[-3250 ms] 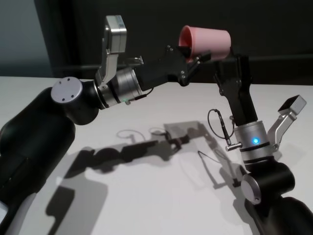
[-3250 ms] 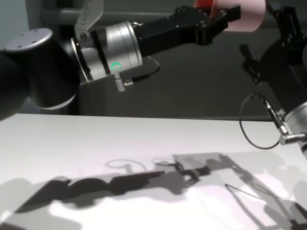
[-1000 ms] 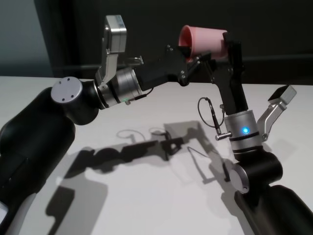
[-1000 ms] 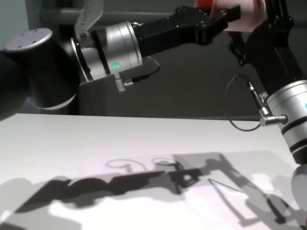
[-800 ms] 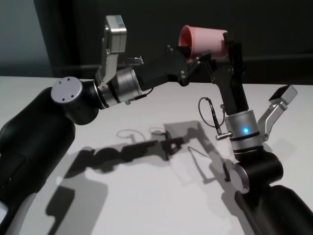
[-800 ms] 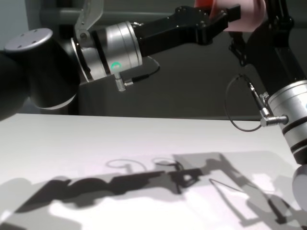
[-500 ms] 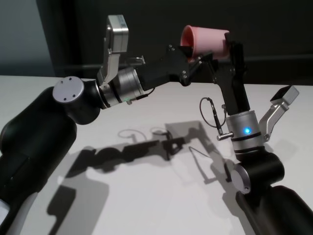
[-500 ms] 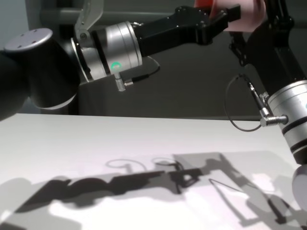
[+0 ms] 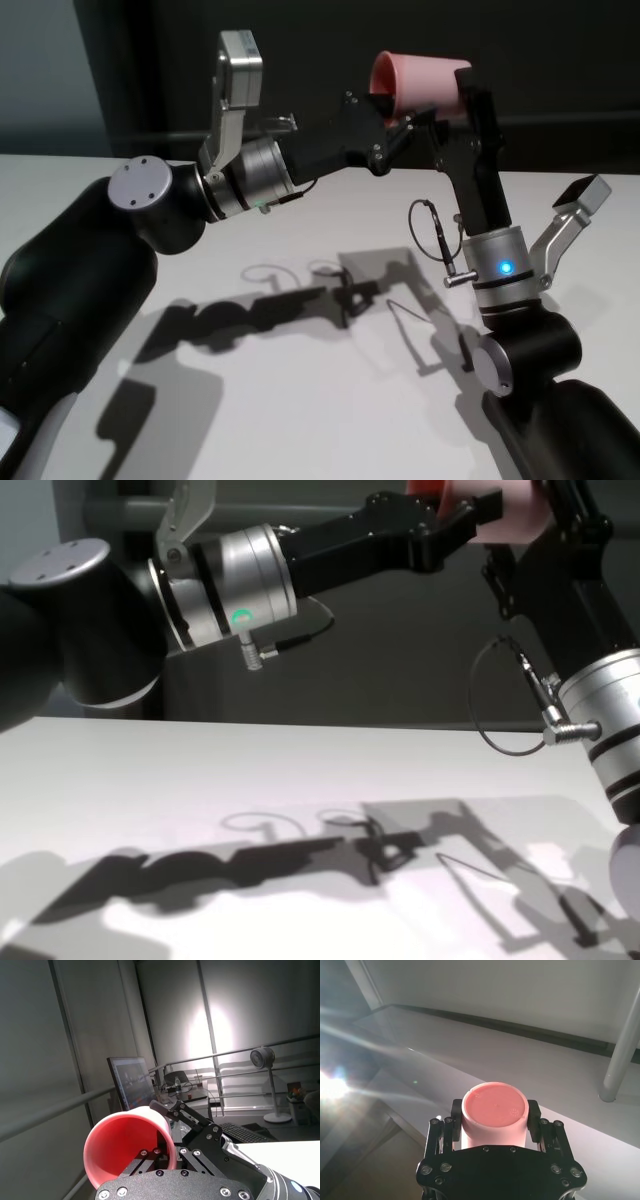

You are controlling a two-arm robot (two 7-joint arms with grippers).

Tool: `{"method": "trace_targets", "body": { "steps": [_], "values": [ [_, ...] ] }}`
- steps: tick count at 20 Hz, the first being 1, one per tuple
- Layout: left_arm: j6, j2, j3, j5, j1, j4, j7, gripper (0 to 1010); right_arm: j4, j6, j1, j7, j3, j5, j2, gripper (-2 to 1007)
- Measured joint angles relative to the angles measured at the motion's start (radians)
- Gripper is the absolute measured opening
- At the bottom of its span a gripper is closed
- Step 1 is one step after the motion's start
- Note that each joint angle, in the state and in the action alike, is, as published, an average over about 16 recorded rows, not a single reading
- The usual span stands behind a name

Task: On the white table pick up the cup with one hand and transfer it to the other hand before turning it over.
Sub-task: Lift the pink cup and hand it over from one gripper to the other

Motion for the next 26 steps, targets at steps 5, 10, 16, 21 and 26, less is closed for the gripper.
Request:
{"method": "trace_targets", "body": {
  "steps": [5, 10, 16, 21, 26],
  "values": [
    [0.0, 0.0, 0.0, 0.0, 0.0, 0.0, 0.0, 74, 0.001, 0.001, 0.0, 0.001, 0.001, 0.0, 0.0, 748],
    [0.0, 0.0, 0.0, 0.0, 0.0, 0.0, 0.0, 148, 0.001, 0.003, 0.0, 0.002, 0.001, -0.001, -0.001, 744],
    [0.001, 0.002, 0.0, 0.0, 0.001, -0.002, 0.002, 314, 0.001, 0.004, 0.001, 0.003, 0.001, -0.001, -0.001, 744],
    [0.006, 0.016, 0.001, 0.0, 0.015, -0.027, 0.008, 496, 0.002, 0.004, 0.001, 0.003, 0.002, -0.001, -0.001, 744],
    [0.022, 0.05, -0.001, -0.002, 0.05, -0.085, 0.031, 685, 0.002, 0.005, 0.001, 0.003, 0.002, -0.001, -0.001, 744]
  ]
}}
